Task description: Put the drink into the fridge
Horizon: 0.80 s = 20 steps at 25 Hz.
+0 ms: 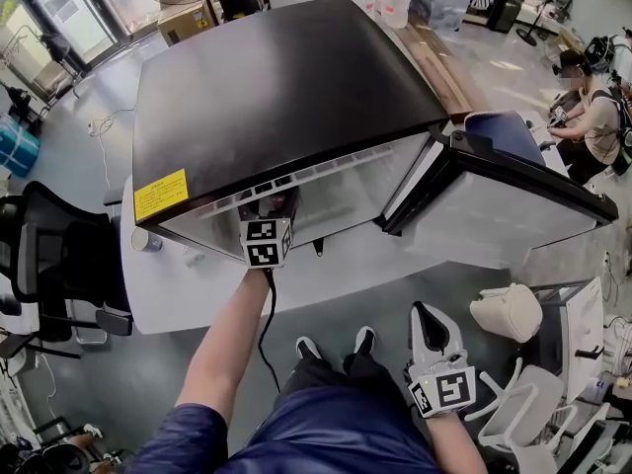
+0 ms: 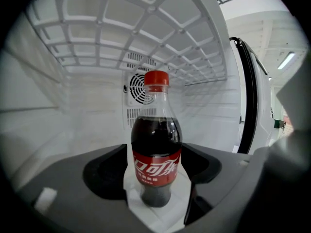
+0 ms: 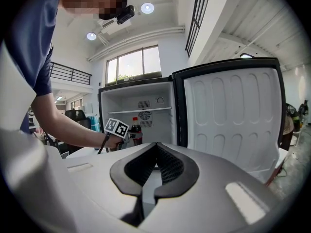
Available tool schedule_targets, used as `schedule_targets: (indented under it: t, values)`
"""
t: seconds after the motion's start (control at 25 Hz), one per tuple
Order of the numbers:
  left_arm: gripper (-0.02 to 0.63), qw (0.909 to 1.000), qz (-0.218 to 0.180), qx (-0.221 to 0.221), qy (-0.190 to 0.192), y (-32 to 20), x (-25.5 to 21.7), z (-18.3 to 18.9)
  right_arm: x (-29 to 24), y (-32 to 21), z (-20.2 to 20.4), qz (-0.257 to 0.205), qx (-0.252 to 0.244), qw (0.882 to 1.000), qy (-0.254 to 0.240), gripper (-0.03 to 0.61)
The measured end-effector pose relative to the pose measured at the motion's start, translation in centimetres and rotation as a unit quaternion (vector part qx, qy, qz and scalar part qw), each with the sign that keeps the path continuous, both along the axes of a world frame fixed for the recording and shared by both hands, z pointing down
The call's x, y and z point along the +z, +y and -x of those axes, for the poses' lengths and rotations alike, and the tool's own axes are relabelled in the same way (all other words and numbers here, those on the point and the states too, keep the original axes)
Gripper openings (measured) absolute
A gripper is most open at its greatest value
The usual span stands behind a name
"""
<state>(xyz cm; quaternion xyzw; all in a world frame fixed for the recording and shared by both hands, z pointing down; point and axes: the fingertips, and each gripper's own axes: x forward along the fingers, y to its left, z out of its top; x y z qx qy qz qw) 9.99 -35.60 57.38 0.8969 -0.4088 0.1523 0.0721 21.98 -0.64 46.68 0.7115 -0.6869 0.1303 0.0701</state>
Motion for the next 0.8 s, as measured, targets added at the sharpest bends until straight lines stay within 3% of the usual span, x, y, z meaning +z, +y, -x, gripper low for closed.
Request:
schedule_targets:
  t: [0.44, 0.8]
  values:
    - [0.322, 0.9999, 0.001, 0.016, 0.0, 4.2, -1.4, 0.8, -0.5, -0.4, 0.6, -0.01, -0.017, 1.0, 0.001, 0.005]
    - [0.321, 0.9974, -0.012, 0.052, 0.049, 10.3, -5.6, 2.3, -0.9, -2.2, 2.9, -0.027, -0.061, 0.998, -0.014, 0.005]
